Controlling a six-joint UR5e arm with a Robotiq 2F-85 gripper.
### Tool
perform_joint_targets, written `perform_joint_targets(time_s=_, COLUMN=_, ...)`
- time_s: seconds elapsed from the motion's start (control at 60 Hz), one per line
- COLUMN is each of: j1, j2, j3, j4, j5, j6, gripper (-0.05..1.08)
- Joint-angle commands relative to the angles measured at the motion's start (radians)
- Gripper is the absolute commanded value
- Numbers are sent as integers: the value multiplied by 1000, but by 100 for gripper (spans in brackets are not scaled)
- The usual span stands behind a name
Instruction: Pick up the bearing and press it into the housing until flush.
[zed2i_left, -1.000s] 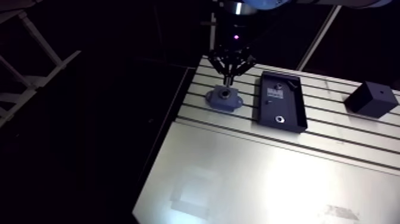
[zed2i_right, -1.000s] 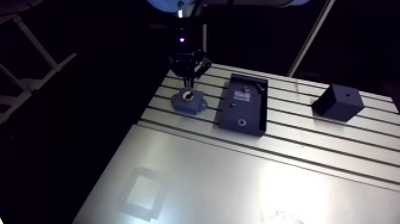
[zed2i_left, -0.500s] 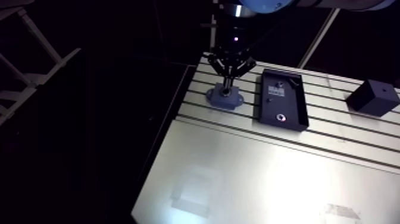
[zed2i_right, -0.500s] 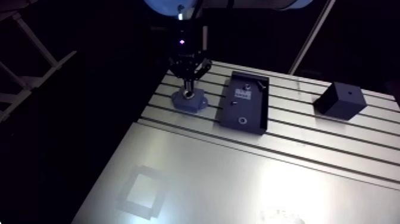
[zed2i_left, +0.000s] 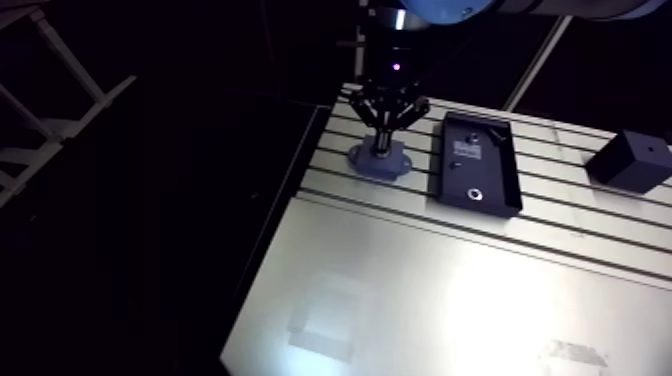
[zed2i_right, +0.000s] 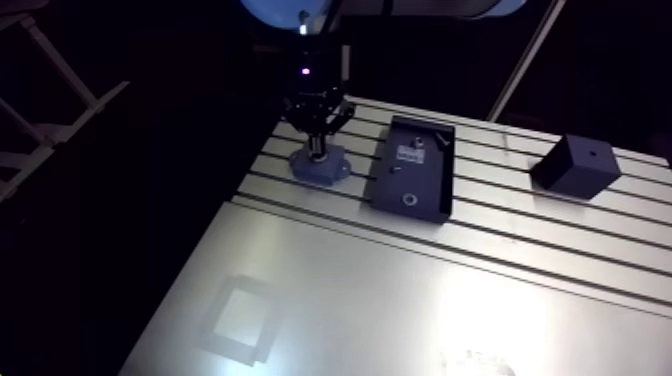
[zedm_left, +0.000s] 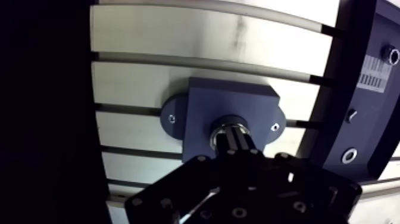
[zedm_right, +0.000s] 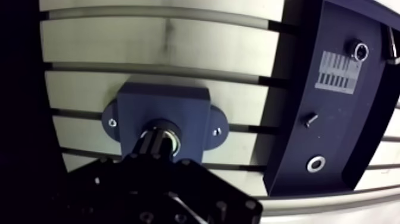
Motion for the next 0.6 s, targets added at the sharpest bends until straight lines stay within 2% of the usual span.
perform_joint_targets(time_s=0.017, j1=1, j2=1, j3=0, j4=-1, j5=0, j6=0, gripper=105)
perform_joint_targets(time_s=0.6, j1=1, j2=3, j3=3, j4=-1, j5=0, j6=0, gripper=105)
